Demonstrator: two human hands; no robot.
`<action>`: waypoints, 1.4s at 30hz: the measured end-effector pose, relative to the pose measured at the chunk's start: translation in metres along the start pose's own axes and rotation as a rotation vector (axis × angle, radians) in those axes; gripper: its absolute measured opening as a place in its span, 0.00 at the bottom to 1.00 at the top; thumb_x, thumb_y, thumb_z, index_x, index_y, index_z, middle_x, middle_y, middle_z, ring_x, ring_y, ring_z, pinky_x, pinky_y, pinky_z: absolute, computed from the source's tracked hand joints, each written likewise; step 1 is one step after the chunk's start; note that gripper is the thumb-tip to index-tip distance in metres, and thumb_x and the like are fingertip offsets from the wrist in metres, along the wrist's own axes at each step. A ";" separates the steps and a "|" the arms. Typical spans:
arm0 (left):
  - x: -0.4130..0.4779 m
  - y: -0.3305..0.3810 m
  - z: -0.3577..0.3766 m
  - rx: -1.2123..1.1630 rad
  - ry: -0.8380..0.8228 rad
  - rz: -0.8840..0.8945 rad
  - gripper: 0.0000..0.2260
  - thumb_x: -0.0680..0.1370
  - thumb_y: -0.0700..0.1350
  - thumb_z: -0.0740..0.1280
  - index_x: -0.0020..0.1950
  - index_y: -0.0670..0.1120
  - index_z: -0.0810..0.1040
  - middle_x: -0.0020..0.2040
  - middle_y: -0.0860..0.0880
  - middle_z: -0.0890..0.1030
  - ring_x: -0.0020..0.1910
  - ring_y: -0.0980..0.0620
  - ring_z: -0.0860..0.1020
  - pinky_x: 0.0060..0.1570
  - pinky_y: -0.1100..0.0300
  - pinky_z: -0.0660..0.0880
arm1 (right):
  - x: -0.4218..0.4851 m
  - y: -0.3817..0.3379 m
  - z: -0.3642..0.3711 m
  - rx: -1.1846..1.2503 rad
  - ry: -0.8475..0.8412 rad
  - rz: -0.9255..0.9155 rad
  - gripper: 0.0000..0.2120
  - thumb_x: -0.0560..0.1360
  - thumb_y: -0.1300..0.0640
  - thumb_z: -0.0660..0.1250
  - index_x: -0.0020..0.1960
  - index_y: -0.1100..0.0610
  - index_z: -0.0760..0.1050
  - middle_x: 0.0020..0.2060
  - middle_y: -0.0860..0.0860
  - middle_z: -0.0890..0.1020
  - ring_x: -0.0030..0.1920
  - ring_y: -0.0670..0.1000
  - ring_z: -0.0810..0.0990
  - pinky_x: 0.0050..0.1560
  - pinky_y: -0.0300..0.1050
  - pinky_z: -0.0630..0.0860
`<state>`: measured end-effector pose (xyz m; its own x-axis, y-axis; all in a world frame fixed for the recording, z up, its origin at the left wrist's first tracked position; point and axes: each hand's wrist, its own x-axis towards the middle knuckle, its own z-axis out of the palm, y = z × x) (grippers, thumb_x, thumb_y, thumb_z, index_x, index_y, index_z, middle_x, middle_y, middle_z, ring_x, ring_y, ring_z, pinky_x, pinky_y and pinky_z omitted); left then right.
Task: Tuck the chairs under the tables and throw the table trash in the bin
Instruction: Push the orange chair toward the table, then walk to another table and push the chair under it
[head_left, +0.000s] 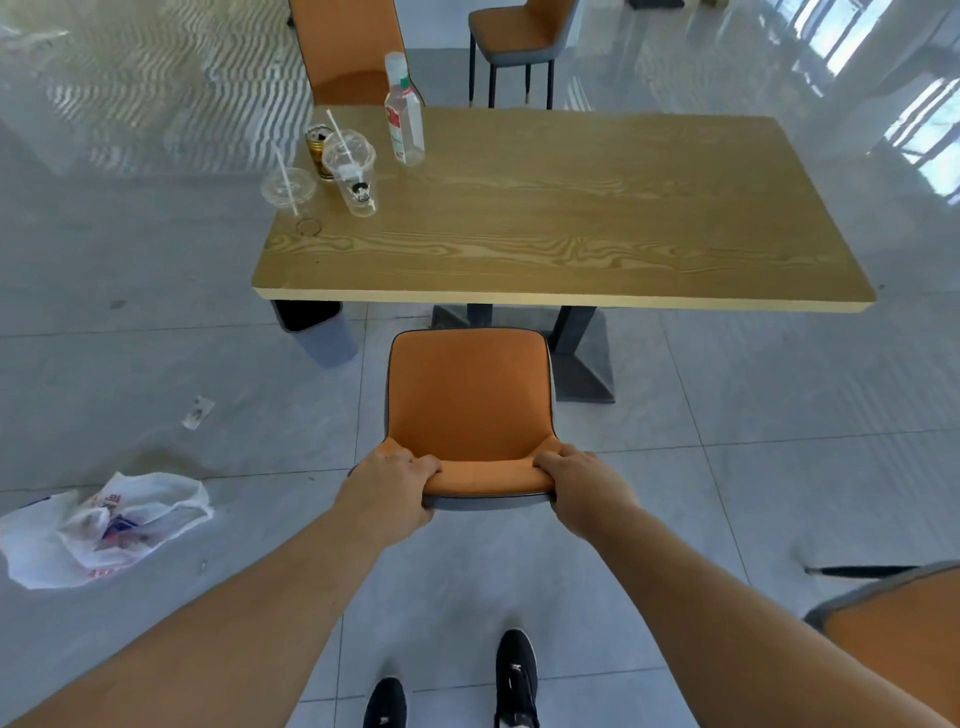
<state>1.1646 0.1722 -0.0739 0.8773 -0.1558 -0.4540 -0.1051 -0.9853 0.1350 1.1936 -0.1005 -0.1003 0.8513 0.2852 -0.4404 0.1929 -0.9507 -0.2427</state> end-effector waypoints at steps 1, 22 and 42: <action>0.002 -0.002 -0.001 0.008 -0.043 0.008 0.25 0.77 0.59 0.70 0.73 0.58 0.70 0.65 0.51 0.76 0.62 0.47 0.74 0.59 0.51 0.77 | -0.002 -0.002 -0.001 -0.004 -0.005 0.024 0.15 0.80 0.57 0.66 0.64 0.45 0.73 0.62 0.50 0.75 0.58 0.55 0.76 0.57 0.51 0.78; -0.202 0.459 -0.181 0.094 0.345 1.082 0.40 0.74 0.76 0.60 0.80 0.54 0.62 0.78 0.49 0.67 0.75 0.44 0.65 0.69 0.45 0.68 | -0.565 0.089 -0.143 -0.021 0.875 0.992 0.35 0.77 0.30 0.60 0.77 0.50 0.65 0.72 0.52 0.72 0.73 0.56 0.66 0.69 0.54 0.67; -0.609 0.926 0.037 0.170 0.220 1.701 0.41 0.74 0.77 0.57 0.80 0.55 0.61 0.79 0.51 0.66 0.76 0.45 0.65 0.71 0.45 0.66 | -1.125 0.226 0.034 0.019 0.950 1.688 0.35 0.76 0.31 0.62 0.75 0.50 0.66 0.69 0.53 0.73 0.69 0.58 0.69 0.66 0.54 0.71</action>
<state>0.5161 -0.6476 0.2949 -0.2213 -0.9523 0.2101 -0.9425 0.2642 0.2048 0.2628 -0.6326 0.3113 0.0709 -0.9362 0.3443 -0.9809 -0.1282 -0.1464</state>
